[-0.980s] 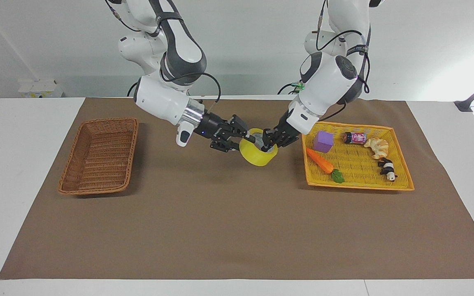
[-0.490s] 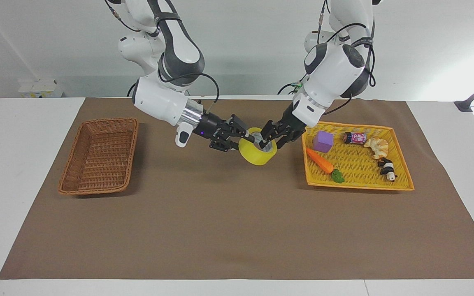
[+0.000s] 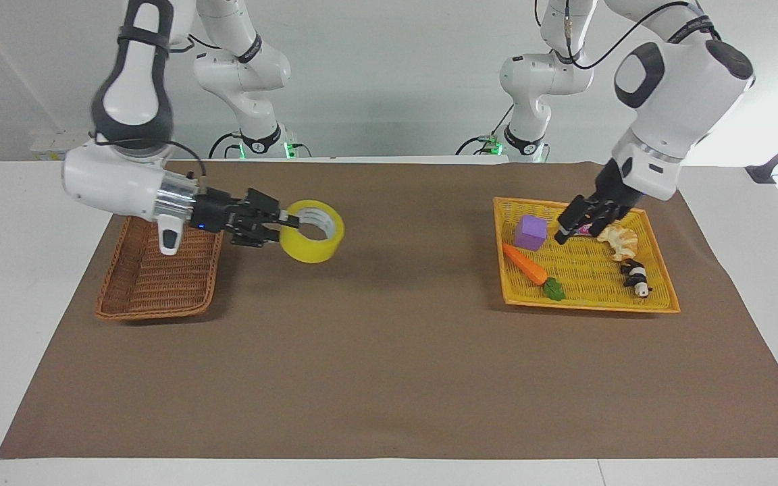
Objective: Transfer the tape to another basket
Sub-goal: 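Carry the tape into the wicker basket while the left gripper withdraws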
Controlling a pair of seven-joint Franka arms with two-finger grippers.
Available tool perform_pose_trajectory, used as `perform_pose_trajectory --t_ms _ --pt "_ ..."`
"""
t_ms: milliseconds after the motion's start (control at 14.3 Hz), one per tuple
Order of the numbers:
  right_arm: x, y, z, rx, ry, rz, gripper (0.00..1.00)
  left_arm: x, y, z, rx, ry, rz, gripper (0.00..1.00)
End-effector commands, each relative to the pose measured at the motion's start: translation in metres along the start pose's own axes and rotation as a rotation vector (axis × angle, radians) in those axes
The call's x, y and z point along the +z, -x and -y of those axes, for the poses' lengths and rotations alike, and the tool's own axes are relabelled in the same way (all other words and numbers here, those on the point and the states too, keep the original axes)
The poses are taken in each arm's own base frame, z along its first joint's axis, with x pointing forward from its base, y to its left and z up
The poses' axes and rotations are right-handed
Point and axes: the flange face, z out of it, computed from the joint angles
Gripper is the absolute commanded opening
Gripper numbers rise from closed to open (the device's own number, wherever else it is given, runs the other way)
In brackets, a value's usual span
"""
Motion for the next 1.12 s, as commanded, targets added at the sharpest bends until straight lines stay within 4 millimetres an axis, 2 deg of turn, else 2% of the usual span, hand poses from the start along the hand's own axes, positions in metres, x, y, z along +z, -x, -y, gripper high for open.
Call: perform_pose_trajectory --t_ms 0,70,140,210,280,420,490,700,1050 --pt "-0.066 0.038 -0.034 0.034 0.036 0.018 0.0 -0.01 -0.008 0.043 0.088 -0.094 0.003 1.0" --pt "-0.084 0.048 -0.047 0.047 0.04 0.018 0.0 -0.01 -0.005 0.062 0.06 -0.103 0.01 1.0" --pt "-0.104 0.059 -0.066 0.065 0.032 0.012 0.0 -0.012 -0.006 0.073 0.042 -0.104 0.007 1.0" --pt "-0.114 0.065 -0.087 0.086 0.026 0.008 0.0 -0.013 -0.008 0.077 0.036 -0.107 0.0 1.0" --pt "-0.122 0.067 -0.107 0.082 0.035 0.011 0.0 -0.015 -0.01 0.083 0.025 -0.108 -0.002 1.0" --pt "-0.13 0.063 -0.153 0.045 0.054 0.04 0.0 -0.013 -0.008 0.077 0.036 -0.11 0.002 1.0" --pt "-0.131 0.062 -0.164 0.037 0.069 0.052 0.0 -0.015 -0.009 0.078 0.04 -0.114 -0.006 1.0" --pt "-0.135 0.066 -0.175 0.044 0.144 0.083 0.0 -0.025 -0.011 0.083 0.096 -0.183 -0.011 1.0" --pt "-0.143 0.069 -0.188 -0.017 0.244 0.113 0.0 -0.036 -0.006 0.072 0.21 -0.185 0.037 1.0"
